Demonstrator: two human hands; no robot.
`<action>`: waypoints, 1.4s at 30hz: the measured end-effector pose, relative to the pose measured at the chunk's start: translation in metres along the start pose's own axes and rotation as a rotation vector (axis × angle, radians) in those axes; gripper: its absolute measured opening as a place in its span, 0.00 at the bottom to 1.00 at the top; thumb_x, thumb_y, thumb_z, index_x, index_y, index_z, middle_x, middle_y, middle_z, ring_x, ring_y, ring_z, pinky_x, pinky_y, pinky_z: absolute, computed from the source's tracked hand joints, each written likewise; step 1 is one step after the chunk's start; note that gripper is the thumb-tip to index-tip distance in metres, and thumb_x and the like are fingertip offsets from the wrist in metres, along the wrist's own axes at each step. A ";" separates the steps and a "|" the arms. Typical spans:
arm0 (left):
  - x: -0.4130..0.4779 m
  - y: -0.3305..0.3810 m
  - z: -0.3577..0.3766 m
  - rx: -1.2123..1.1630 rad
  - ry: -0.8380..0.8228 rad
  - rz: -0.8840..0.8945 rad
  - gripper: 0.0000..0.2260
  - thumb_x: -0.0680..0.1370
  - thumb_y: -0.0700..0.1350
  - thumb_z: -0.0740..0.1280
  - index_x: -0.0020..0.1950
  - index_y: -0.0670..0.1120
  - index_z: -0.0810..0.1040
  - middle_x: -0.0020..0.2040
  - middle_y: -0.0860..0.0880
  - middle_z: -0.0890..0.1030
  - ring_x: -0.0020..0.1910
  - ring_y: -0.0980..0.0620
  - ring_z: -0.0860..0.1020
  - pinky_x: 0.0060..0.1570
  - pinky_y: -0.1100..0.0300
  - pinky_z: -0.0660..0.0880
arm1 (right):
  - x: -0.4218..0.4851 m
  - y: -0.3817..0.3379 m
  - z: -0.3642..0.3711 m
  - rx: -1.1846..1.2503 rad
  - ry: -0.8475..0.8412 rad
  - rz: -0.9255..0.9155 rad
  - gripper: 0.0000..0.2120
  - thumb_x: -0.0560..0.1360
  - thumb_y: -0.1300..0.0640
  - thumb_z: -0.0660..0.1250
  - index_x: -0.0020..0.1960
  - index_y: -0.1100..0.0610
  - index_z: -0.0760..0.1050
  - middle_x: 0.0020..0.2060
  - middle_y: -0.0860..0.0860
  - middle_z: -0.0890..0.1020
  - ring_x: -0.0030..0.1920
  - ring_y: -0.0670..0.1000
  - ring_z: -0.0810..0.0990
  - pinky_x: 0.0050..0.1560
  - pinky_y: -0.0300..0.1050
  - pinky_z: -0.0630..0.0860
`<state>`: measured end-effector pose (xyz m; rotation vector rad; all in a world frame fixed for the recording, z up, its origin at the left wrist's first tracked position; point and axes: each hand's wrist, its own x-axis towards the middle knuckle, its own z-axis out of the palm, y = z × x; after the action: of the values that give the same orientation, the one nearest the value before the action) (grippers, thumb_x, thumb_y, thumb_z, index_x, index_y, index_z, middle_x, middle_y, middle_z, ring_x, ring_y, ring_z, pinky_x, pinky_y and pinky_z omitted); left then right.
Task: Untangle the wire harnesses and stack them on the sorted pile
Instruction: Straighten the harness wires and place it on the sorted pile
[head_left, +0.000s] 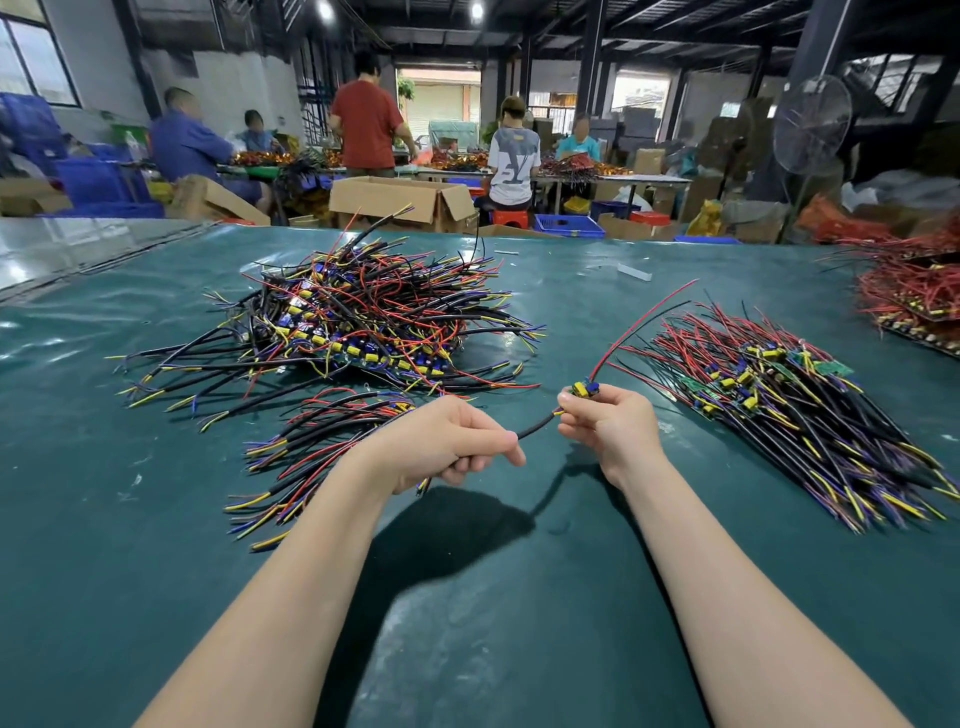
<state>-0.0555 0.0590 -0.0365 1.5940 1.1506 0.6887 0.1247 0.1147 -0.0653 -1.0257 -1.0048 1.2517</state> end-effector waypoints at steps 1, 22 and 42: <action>0.000 0.001 0.000 -0.020 0.013 0.002 0.12 0.78 0.41 0.63 0.38 0.45 0.81 0.21 0.56 0.68 0.20 0.61 0.63 0.21 0.71 0.61 | 0.000 0.000 0.001 0.004 0.006 -0.009 0.09 0.71 0.72 0.66 0.35 0.62 0.75 0.20 0.47 0.76 0.20 0.41 0.74 0.24 0.33 0.74; -0.001 -0.005 -0.010 -0.543 0.002 0.121 0.11 0.70 0.39 0.67 0.28 0.42 0.82 0.18 0.54 0.67 0.17 0.62 0.62 0.18 0.72 0.60 | 0.002 -0.014 -0.005 0.503 0.152 -0.040 0.09 0.73 0.71 0.64 0.37 0.61 0.73 0.20 0.46 0.76 0.20 0.41 0.74 0.25 0.30 0.74; 0.021 -0.008 0.032 0.197 0.222 0.010 0.24 0.81 0.54 0.53 0.27 0.47 0.69 0.22 0.51 0.67 0.20 0.56 0.64 0.20 0.67 0.60 | -0.010 -0.003 0.014 0.155 -0.104 -0.028 0.08 0.73 0.72 0.64 0.38 0.62 0.75 0.21 0.47 0.77 0.21 0.41 0.74 0.25 0.32 0.74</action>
<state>-0.0231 0.0664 -0.0568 1.7195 1.4100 0.7942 0.1111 0.1049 -0.0596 -0.8317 -0.9817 1.3493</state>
